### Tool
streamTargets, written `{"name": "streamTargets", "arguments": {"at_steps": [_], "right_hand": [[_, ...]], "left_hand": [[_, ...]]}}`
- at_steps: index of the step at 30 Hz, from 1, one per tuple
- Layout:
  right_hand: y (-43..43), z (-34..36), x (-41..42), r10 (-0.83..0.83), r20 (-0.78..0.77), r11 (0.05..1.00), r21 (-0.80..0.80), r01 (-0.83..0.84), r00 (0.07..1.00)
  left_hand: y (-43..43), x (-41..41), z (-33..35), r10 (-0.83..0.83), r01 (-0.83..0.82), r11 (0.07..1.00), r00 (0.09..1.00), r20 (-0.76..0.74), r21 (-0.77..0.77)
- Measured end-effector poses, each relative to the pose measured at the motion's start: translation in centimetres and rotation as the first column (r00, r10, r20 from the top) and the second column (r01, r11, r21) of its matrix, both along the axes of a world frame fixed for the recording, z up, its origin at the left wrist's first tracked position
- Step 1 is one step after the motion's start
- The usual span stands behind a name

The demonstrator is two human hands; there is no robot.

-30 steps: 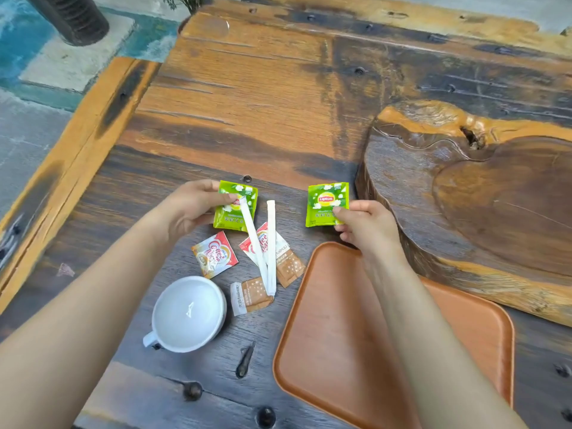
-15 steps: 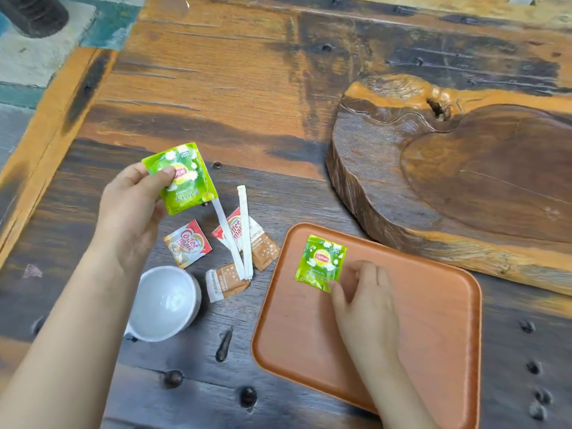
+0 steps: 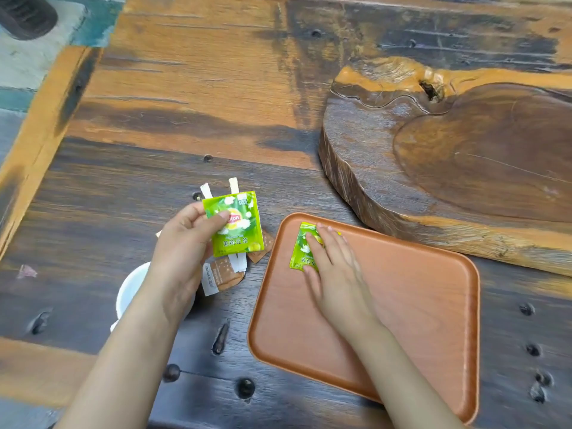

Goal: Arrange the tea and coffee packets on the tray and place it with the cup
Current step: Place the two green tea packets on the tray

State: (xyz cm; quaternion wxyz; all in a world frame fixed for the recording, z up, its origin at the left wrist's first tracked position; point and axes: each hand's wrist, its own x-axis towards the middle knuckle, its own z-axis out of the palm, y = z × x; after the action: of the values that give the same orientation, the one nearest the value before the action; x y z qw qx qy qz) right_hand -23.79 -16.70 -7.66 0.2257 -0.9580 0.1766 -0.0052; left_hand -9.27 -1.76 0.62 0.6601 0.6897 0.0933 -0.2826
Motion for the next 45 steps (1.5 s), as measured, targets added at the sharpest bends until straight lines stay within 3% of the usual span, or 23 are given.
{"name": "streamTargets", "arguments": {"at_steps": [6, 10, 12, 14, 16, 19, 21, 24, 26, 30, 33, 37, 39, 45], "right_hand": [[-0.5, -0.1, -0.3, 0.034, 0.037, 0.998, 0.058, -0.036, 0.999], [-0.4, 2.2, -0.6, -0.083, 0.176, 0.956, 0.291, 0.029, 0.981], [0.2, 3.5, -1.0, -0.279, 0.176, 0.827, 0.544, 0.143, 0.944], [0.9, 4.0, -1.4, -0.463, 0.102, 0.604, 0.764, 0.229, 0.881], [1.0, 4.1, -1.9, -0.581, 0.049, 0.445, 0.854, 0.268, 0.812], [-0.4, 3.8, -2.4, -0.739, 0.002, 0.328, 0.875, 0.357, 0.673], [-1.6, 3.2, -2.7, -0.8, -0.009, 0.306, 0.855, 0.419, 0.601], [-2.5, 2.4, -3.0, -0.792, -0.023, 0.366, 0.782, 0.505, 0.611], [-2.6, 2.2, -2.9, -0.766, -0.021, 0.453, 0.692, 0.562, 0.643], [-2.5, 2.4, -2.7, -0.719, 0.005, 0.619, 0.46, 0.636, 0.695], [-2.1, 2.5, -3.0, -0.676, 0.107, 0.719, 0.312, 0.62, 0.729], [-1.1, 2.2, -3.6, -0.377, 0.116, 0.924, 0.112, 0.365, 0.919], [-0.8, 1.5, -3.7, -0.3, 0.045, 0.952, 0.071, 0.297, 0.953], [-1.2, 1.2, -3.6, -0.314, 0.025, 0.948, 0.061, 0.312, 0.949]], "left_hand": [[-1.5, -1.8, -0.4, -0.067, 0.068, 0.998, 0.997, -0.042, 0.016], [-3.1, -3.4, -1.2, -0.193, 0.194, 0.98, 0.981, -0.031, 0.035], [-3.9, -4.3, -1.5, -0.232, 0.233, 0.972, 0.972, -0.032, 0.025], [-4.7, -5.3, -1.6, -0.262, 0.261, 0.965, 0.963, -0.057, -0.019], [-5.4, -6.0, -1.9, -0.282, 0.282, 0.959, 0.958, -0.051, -0.017], [-5.9, -6.5, -2.8, -0.319, 0.277, 0.933, 0.932, 0.17, 0.231], [-5.9, -6.6, -3.6, -0.449, 0.252, 0.851, 0.805, 0.388, 0.46], [-6.0, -7.0, -5.0, -0.723, 0.299, 0.654, 0.517, 0.458, 0.695], [-6.2, -7.2, -5.9, -0.795, 0.33, 0.578, 0.433, 0.424, 0.747], [-6.3, -7.1, -6.7, -0.832, 0.336, 0.529, 0.386, 0.399, 0.779], [-6.2, -7.0, -6.7, -0.838, 0.337, 0.525, 0.363, 0.407, 0.781], [-6.2, -7.1, -6.9, -0.836, 0.335, 0.531, 0.355, 0.418, 0.778], [-6.1, -7.1, -6.9, -0.837, 0.333, 0.53, 0.351, 0.419, 0.78], [-6.1, -7.1, -6.9, -0.843, 0.326, 0.522, 0.334, 0.421, 0.788]]}}
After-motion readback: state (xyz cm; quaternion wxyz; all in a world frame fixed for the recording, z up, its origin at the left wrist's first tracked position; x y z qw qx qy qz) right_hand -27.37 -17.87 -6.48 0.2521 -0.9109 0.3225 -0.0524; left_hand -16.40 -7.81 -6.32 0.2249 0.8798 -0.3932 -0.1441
